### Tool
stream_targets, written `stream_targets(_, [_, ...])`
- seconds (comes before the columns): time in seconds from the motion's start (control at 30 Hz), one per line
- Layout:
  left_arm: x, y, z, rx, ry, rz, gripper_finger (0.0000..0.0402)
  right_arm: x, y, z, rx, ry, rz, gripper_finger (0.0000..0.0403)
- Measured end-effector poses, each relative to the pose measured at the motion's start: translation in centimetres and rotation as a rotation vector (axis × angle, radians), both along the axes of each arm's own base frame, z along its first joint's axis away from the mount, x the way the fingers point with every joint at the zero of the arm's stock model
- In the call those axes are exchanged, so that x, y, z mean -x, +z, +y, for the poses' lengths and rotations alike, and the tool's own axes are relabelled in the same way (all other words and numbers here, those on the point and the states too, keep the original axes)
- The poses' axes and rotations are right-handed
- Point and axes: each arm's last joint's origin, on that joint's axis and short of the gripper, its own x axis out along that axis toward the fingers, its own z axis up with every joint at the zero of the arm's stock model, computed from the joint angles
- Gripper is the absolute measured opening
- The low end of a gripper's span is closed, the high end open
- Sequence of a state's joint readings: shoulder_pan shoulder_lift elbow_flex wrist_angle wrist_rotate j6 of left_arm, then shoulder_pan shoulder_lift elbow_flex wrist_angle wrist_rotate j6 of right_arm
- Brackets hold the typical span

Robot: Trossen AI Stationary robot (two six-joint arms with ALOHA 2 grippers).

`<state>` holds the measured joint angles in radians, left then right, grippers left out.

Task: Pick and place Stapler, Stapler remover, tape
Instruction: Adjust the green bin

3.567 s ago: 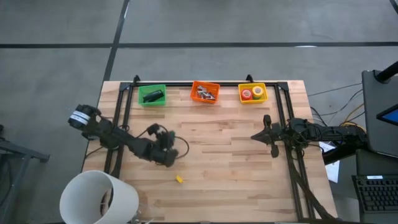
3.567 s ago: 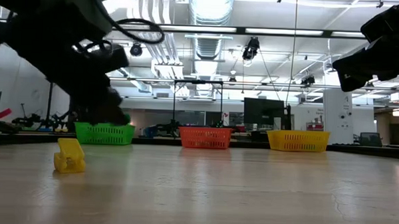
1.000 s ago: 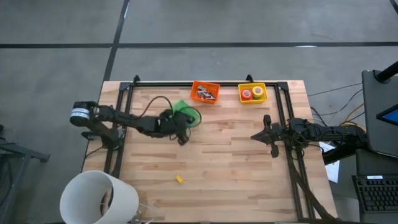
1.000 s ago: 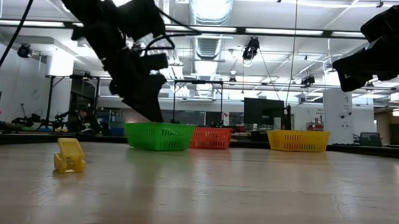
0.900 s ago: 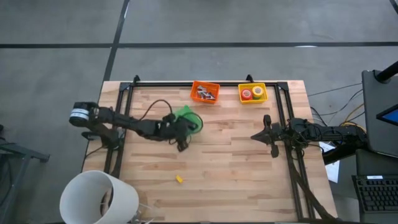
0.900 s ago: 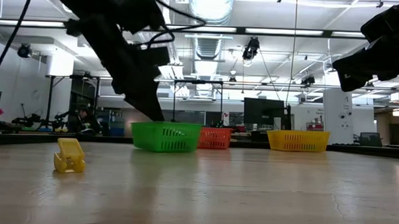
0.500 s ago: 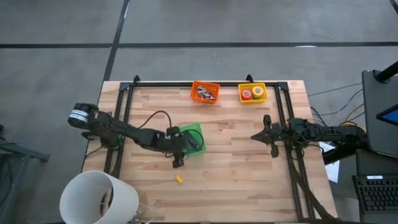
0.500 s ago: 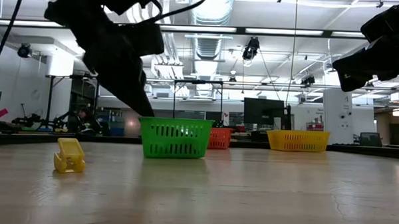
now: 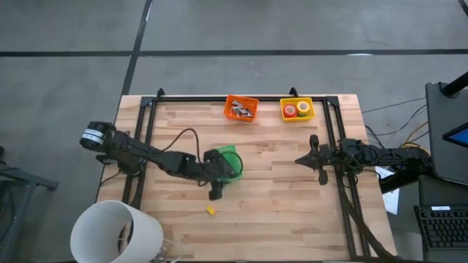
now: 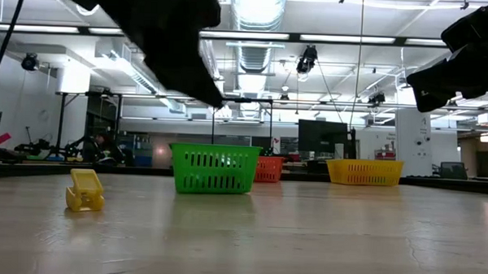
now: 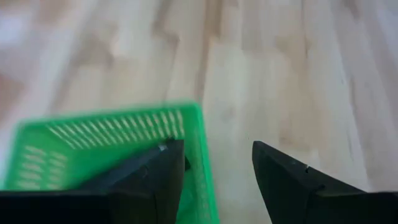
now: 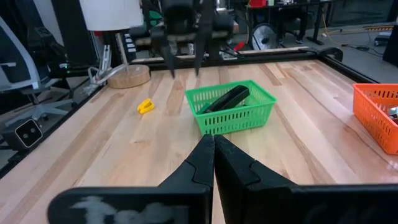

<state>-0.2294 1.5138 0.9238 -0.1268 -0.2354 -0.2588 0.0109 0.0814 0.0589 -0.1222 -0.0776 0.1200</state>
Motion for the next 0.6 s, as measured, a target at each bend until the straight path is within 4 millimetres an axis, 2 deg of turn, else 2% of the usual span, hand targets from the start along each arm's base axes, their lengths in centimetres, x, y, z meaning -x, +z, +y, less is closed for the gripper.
stream_targets(0.17, [-0.1, -1.1, -0.6, -0.077, -0.017, 0.032, 0.0190, 0.0, 0.0, 0.0, 0.000, -0.001, -0.001, 0.0009])
stream_targets(0.3, [-0.4, -3.2, -0.3, -0.100, -0.009, 0.122, 0.0190, 0.0, 0.0, 0.0, 0.000, 0.000, -0.001, 0.0009])
stream_targets(0.5, [-0.8, -5.0, -0.4, -0.112, 0.015, 0.177, 0.0190, 0.0, 0.0, 0.0, 0.000, -0.001, -0.001, 0.0009])
stream_targets(0.6, [-0.9, -5.3, -0.2, -0.128, 0.046, 0.190, 0.0173, 0.0, 0.0, 0.0, 0.000, 0.000, -0.001, 0.0009])
